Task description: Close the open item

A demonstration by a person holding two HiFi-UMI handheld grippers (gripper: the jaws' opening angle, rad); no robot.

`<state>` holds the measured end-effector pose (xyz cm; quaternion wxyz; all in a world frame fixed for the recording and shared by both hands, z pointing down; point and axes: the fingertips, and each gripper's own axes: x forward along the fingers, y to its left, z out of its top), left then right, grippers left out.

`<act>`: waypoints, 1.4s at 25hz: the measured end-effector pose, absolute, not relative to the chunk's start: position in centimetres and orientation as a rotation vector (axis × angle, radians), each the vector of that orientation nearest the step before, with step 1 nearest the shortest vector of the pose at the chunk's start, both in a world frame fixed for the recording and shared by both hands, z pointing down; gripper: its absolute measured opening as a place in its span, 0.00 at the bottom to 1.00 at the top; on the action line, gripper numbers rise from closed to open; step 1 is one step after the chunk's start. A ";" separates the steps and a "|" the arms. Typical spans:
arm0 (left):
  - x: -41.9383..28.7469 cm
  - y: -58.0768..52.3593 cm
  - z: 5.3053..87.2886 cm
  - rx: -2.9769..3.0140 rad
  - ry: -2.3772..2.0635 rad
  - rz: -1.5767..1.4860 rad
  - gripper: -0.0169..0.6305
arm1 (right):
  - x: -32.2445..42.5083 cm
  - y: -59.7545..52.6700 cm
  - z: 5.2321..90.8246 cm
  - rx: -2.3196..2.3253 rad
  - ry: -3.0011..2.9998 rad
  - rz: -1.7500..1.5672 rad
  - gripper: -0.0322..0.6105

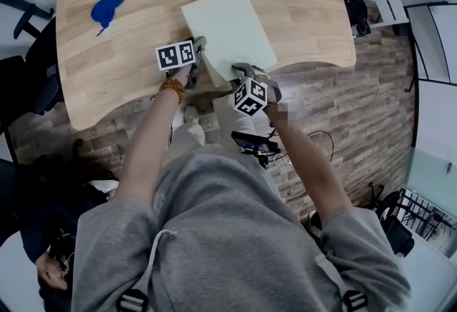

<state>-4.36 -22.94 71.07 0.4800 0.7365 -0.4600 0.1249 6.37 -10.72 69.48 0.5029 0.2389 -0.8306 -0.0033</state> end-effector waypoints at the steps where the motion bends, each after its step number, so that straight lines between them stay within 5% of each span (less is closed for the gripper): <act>1: -4.3 -22.9 71.0 1.789 -1.111 0.290 0.33 | 6.5 -10.8 69.5 0.583 -1.997 -0.021 0.20; 33: -5.2 -21.5 71.9 1.704 -1.049 0.310 0.39 | 7.6 -7.9 69.8 0.220 -1.992 -0.292 0.31; 35: -5.1 -21.6 71.9 1.702 -1.054 0.316 0.39 | 7.9 -6.5 70.0 0.133 -2.009 -0.239 0.23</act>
